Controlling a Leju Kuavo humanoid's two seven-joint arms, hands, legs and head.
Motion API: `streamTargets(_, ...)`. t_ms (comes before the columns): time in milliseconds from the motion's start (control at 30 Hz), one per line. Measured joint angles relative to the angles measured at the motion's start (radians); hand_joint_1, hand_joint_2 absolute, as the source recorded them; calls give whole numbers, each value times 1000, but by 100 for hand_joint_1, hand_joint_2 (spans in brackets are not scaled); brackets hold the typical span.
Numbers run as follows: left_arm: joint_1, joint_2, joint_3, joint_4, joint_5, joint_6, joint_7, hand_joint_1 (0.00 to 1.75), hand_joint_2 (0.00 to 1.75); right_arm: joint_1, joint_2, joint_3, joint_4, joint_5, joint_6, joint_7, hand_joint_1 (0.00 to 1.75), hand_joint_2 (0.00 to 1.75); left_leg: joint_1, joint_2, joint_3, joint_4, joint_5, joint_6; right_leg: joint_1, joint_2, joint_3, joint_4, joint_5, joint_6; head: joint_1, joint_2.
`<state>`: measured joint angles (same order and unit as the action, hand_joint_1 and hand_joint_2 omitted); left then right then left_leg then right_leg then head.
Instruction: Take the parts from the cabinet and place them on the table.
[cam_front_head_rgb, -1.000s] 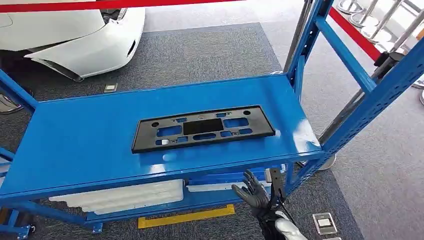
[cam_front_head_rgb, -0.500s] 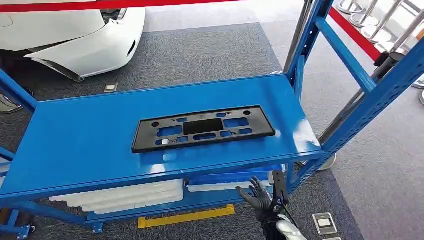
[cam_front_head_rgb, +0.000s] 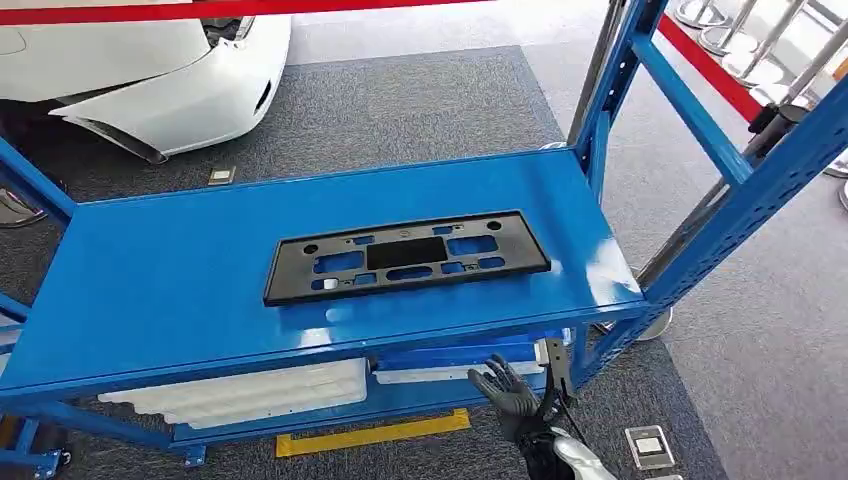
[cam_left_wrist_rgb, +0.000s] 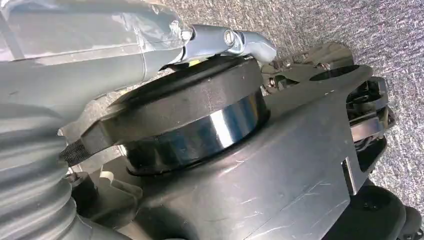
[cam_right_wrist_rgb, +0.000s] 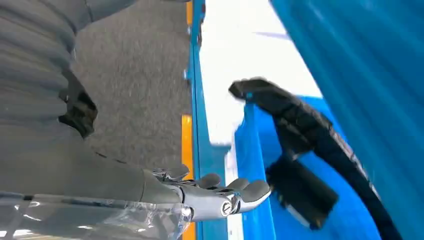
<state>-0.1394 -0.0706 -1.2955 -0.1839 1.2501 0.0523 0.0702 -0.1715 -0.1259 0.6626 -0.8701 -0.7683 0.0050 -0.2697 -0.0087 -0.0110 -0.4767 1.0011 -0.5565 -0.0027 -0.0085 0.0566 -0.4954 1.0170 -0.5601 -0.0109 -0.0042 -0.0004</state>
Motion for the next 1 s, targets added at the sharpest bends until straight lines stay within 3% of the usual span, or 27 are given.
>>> streamTargets(100,0,0,0,0,-2,-2,0,0,175,-1,3,0,0,-66,77,27,0,175,0,0,0,0,0,0,0,0,0,0,0,0,0,0)
streamTargets(267,0,0,0,0,-1,-3,0,0,175,-10,9,13,-12,-234,343,90,0,175,0,0,0,0,0,0,0,0,0,0,0,0,0,0)
streamTargets(333,0,0,0,0,0,-3,0,0,175,-20,13,25,-15,-260,394,102,0,175,0,0,0,0,0,0,0,0,0,0,0,0,0,0)
streamTargets(767,0,0,0,0,2,-3,0,0,175,-30,22,63,-17,-281,421,111,0,175,0,0,0,0,0,0,0,0,0,0,0,0,1,0)
streamTargets(900,0,0,0,0,5,-3,0,0,175,-39,30,81,-17,-348,479,171,0,175,0,0,0,0,0,0,0,0,0,0,0,0,1,0)
streamTargets(1000,0,0,0,0,6,-3,0,0,175,-49,40,102,-17,-357,473,205,0,175,0,0,0,0,0,0,0,0,0,0,0,0,1,0)
